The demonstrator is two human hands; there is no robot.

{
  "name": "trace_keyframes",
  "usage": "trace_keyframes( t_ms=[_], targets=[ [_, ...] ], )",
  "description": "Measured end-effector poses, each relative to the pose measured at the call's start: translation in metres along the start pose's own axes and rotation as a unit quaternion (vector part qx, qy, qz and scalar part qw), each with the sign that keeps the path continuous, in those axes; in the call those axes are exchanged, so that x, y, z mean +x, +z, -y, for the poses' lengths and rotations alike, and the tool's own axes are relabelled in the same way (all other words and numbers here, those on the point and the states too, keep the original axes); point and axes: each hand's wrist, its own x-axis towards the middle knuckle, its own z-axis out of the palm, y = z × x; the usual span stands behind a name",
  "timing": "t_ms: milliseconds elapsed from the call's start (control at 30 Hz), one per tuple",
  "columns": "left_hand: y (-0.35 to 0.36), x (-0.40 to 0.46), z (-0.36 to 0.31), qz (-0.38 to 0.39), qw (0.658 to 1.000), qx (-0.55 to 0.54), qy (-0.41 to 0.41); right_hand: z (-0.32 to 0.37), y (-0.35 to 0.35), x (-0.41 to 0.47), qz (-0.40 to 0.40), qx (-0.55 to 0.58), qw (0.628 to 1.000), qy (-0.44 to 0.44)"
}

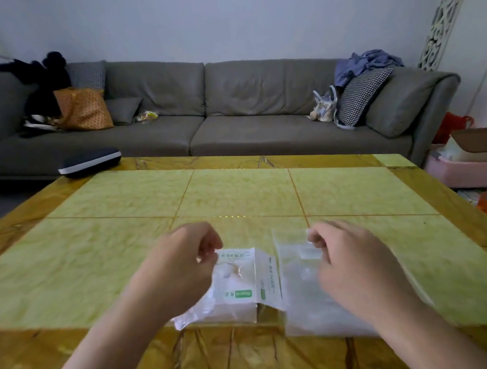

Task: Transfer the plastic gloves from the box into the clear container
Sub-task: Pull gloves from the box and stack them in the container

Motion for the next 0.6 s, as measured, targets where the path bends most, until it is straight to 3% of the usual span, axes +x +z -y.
trace_keyframes(
  t_ms=[167, 333, 500, 600],
  targets=[
    [-0.005, -0.007, 0.055, 0.046, 0.996, 0.012, -0.077, 0.062, 0.022, -0.008, 0.087, 0.051, 0.958, -0.267],
    [0.000, -0.005, 0.066, 0.050, 0.996, -0.025, -0.071, 0.099, 0.079, 0.001, 0.057, -0.013, 0.947, -0.316],
    [0.002, -0.004, 0.079, 0.049, 0.993, -0.065, -0.086, 0.095, 0.097, 0.013, -0.043, 0.165, 0.967, -0.190],
    [0.005, -0.003, 0.083, 0.090, 0.989, -0.079, -0.092, 0.097, 0.084, 0.020, -0.052, 0.325, 0.941, -0.077]
  ],
)
